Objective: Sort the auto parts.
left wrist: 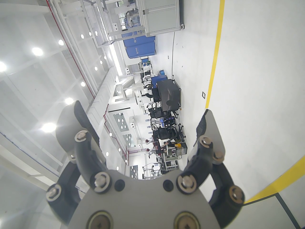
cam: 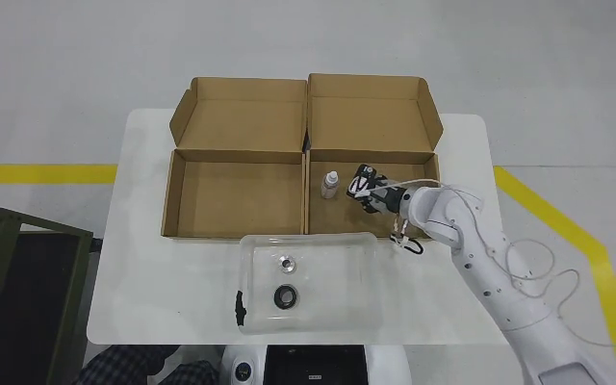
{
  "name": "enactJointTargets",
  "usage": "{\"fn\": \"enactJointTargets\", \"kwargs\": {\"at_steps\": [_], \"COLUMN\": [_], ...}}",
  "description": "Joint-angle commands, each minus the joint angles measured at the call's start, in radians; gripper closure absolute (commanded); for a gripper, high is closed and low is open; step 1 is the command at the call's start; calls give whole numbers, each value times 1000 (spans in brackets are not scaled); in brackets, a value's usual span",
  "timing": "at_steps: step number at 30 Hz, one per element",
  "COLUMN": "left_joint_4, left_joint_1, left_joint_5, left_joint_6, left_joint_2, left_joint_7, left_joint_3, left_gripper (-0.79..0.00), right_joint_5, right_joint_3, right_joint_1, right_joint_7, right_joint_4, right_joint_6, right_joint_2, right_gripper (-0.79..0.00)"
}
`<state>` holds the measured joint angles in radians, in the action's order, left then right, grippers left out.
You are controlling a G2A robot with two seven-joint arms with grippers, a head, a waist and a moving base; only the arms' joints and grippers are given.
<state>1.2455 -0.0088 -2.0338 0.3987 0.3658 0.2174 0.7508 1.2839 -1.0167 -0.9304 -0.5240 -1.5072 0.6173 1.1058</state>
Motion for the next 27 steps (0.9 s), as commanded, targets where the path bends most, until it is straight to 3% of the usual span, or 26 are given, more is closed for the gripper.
{"fn": "enactJointTargets", "kwargs": {"at_steps": [1, 4, 6, 7, 8, 9, 16, 27], "left_joint_4": [0, 0, 0, 0, 0, 0, 0, 0], "left_joint_1": [0, 0, 0, 0, 0, 0, 0, 0], "left_joint_5": [0, 0, 0, 0, 0, 0, 0, 0], "left_joint_6": [0, 0, 0, 0, 0, 0, 0, 0], "left_joint_2": [0, 0, 0, 0, 0, 0, 0, 0], "left_joint_7": [0, 0, 0, 0, 0, 0, 0, 0], "left_joint_3": [0, 0, 0, 0, 0, 0, 0, 0], "left_gripper": [-785, -785, -785, -785, -785, -785, -785, -785], "right_joint_5": [1, 1, 0, -2, -2, -1, 6, -2], "right_joint_3": [8, 16, 20, 21, 21, 20, -20, -124], "right_joint_1": [6, 14, 18, 19, 19, 18, -9, -139], "right_joint_7": [0, 4, 6, 9, 11, 12, 26, 43], "right_joint_4": [12, 28, 35, 36, 34, 30, -47, -314], "right_joint_6": [-1, -4, -5, -7, -9, -12, -14, 10], "right_joint_2": [3, 6, 8, 9, 10, 10, 1, -27], "right_gripper": [-142, -154, -209, -345, -619, -785, -785, -785]}}
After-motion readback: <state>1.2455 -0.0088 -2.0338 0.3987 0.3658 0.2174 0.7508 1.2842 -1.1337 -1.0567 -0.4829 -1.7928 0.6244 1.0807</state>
